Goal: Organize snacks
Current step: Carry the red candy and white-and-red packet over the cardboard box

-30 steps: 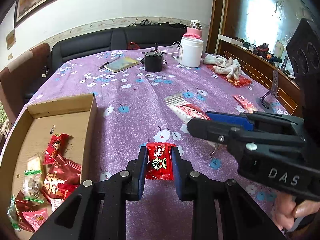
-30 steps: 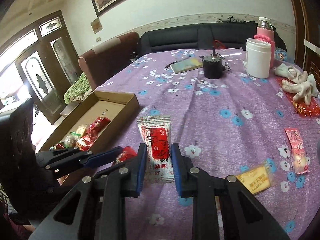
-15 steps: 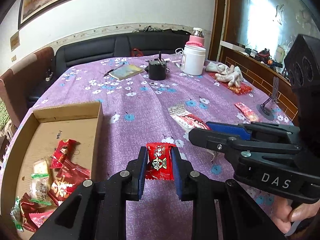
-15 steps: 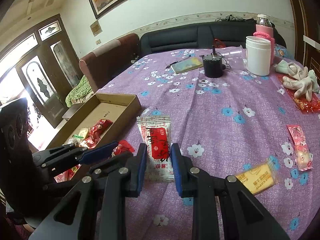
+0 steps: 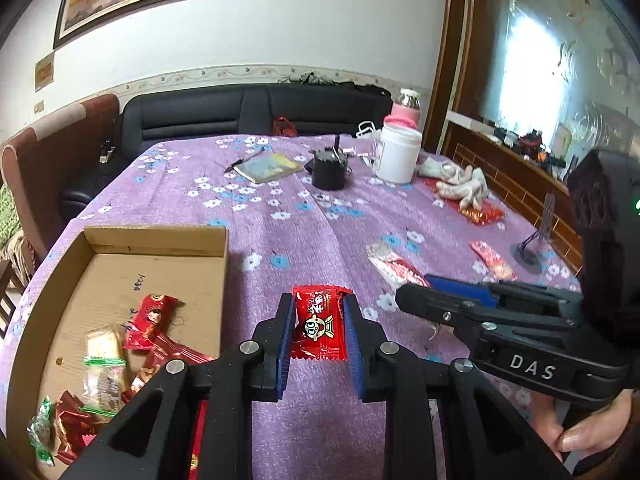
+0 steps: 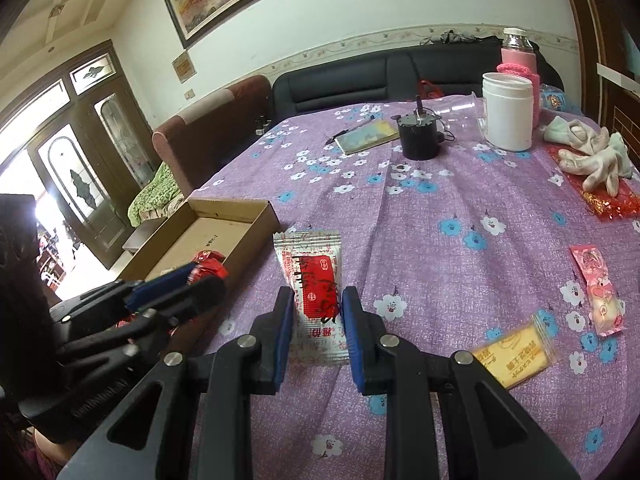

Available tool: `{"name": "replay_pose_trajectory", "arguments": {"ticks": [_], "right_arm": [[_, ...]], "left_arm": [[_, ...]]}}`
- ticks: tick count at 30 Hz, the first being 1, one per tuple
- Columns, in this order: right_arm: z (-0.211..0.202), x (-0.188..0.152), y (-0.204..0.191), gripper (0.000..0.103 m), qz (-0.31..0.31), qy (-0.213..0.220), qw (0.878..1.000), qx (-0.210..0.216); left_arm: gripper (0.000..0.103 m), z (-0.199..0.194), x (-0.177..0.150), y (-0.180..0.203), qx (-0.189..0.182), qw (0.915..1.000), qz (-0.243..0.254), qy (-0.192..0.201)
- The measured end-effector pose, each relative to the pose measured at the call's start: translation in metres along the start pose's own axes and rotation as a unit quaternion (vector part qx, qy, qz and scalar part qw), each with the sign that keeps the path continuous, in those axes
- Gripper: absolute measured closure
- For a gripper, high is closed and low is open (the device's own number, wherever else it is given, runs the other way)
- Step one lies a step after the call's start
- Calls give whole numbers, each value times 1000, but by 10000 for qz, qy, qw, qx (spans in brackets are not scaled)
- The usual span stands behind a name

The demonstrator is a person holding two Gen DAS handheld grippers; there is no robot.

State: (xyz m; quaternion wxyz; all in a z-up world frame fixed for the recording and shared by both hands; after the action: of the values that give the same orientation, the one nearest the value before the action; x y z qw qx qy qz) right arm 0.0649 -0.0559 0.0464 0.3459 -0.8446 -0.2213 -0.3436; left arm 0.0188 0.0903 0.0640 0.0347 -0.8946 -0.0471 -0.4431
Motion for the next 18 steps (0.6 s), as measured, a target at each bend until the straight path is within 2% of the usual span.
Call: {"name": "replay_pose_trajectory", "arguments": {"ticks": [7,11,15,18], "right_arm": [[9,3,-26,79,-52,-102,9999,73],[24,4,-56,79,-277,-240,9992,165],[43,3,-84,79,-439,-421,9976,322],[57,0,-104,79,-585,-532,9961,400]], "left_arm": [[78,-8,14,-34,93,9989,-445,118],[78,-6,18,-59,419,9971,-623,107],[78,4,19,-89,756,9928,-924,-123],[78,10,17,-107,1280,9861,-1035,-220]]}}
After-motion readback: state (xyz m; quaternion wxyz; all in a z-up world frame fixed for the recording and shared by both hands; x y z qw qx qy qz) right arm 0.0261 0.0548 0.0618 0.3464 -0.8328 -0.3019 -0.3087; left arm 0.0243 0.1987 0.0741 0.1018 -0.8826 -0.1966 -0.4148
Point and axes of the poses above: each gripper's, at about its wrist camera, not at the fingertips, and z roughly the way its jaws point, y to its right, x to its top, the point moved 1 cm from there along z, roughly the way its jaws point, and after that the axes turned 14 degrees about x, right-handed, at the moved point
